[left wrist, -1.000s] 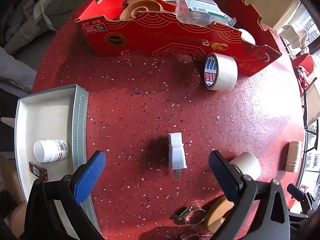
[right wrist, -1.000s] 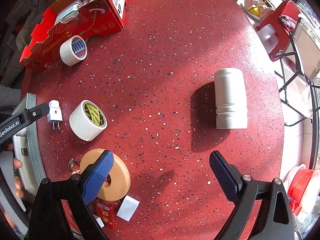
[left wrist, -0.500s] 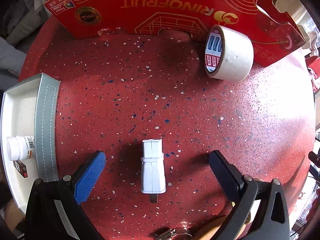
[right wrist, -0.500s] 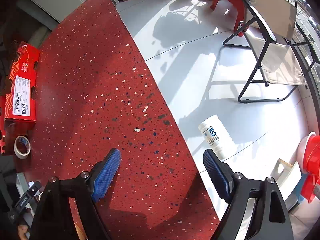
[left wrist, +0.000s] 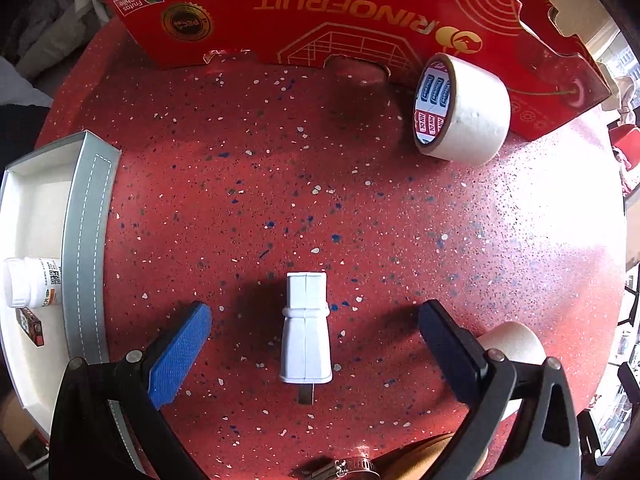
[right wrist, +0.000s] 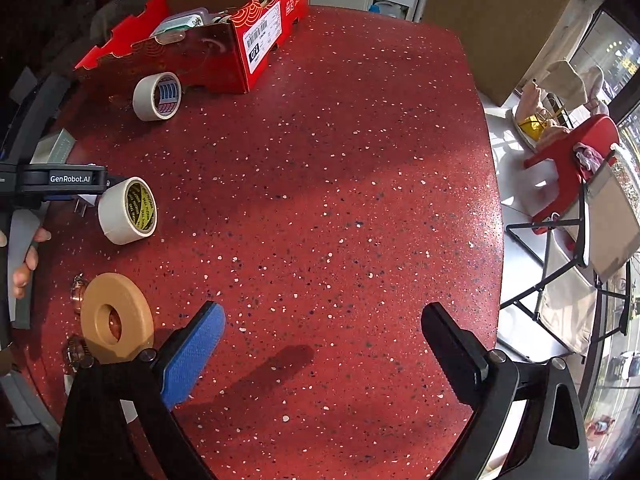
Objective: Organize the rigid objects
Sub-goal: 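Grasp the white plug with left tool while right tool grasps the white tape roll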
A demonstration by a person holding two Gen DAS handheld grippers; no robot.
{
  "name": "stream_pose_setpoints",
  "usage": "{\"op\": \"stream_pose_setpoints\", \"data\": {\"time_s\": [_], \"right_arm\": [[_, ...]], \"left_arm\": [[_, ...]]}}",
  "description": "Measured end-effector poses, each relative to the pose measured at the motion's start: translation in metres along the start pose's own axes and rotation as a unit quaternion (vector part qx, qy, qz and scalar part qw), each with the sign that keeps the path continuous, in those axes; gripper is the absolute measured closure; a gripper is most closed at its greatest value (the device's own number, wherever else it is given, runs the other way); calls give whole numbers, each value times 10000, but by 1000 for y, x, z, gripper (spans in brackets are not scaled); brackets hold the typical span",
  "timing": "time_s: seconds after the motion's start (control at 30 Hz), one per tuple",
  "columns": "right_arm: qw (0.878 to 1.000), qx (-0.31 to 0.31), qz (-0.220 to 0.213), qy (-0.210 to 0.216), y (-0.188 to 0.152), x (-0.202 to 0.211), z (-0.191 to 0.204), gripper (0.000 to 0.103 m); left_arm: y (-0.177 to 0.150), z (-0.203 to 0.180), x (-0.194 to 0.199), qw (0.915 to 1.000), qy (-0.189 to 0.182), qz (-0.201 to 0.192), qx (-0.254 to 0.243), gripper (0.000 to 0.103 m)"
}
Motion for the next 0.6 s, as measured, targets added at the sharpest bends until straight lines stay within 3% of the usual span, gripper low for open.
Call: {"op": "stream_pose_setpoints", "data": {"time_s": [0.37,0.47,0.57,0.6], "right_arm": [[9996,8,106,257,8,12,41,3],[9994,140,96,300,15,13,55,3],[9991,232,54,357,22,13,67,3],[9989,262,34,391,25,13,72,3]], "left_arm": [[-1,-10,8,10000,9,-60,-8,0],[-5,-17,16,9998,-46,-133,-162,11],[-7,-25,29,9984,-122,-267,-489,55],[-6,-26,31,9981,-97,-228,-563,83]]}}
Point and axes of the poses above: each gripper's, at about its wrist camera, not at the fingertips, and x roughly against the way its jaws point, z to its left, y to its top, the point moved 3 cm from there along -x, roughly the way its jaws point, and after that the axes turned 10 degrees about x, right-handed, at the moved point
